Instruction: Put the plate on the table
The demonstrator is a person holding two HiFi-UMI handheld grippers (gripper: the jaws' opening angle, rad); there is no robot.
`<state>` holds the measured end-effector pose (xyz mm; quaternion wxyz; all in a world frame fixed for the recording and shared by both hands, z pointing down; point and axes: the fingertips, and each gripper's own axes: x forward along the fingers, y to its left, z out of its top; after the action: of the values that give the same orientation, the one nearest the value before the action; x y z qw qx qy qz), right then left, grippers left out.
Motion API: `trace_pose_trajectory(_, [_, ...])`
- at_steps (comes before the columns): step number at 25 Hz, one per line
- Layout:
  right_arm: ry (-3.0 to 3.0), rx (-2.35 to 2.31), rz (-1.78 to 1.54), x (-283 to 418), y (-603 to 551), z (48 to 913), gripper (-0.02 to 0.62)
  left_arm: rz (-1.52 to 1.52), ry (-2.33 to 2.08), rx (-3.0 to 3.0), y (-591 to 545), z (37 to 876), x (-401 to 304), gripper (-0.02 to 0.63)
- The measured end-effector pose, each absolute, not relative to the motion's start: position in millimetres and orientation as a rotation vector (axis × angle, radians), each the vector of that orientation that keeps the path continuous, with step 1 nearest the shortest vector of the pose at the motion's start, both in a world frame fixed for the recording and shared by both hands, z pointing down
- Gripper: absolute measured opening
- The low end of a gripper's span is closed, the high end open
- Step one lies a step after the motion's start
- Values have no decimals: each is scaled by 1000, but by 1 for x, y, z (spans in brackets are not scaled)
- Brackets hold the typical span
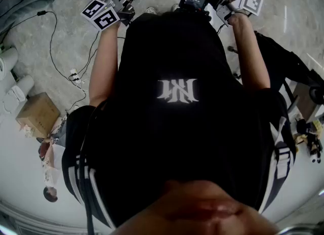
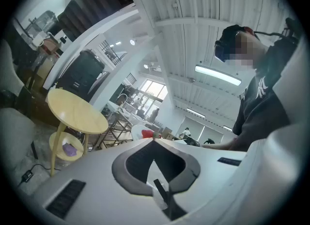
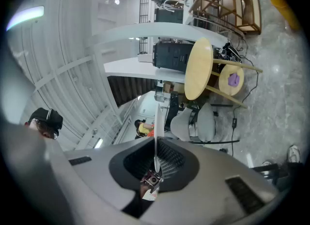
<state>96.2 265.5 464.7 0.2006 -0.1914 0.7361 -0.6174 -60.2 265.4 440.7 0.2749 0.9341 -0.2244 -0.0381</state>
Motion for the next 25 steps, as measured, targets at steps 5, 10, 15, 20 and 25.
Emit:
trace_pose_trajectory(5, [2044, -527, -1743, 91, 266, 471, 15, -98, -611, 2505, 266, 445, -62, 2])
trace_pose_trajectory(10, [1984, -535, -1770, 90, 261, 483, 15, -122, -621, 2498, 264, 449, -61, 2])
trace_pose_trajectory(15, [1959, -527, -1808, 88, 258, 493, 15, -12, -738, 2542, 256, 464, -70, 2])
trace_pose_trajectory(20, [1941, -523, -1819, 91, 251, 498, 17, 32, -798, 2536, 253, 478, -75, 2])
trace_pose_trajectory(25, [1942, -516, -1808, 93, 244, 500, 17, 41, -816, 2533, 250, 480, -77, 2])
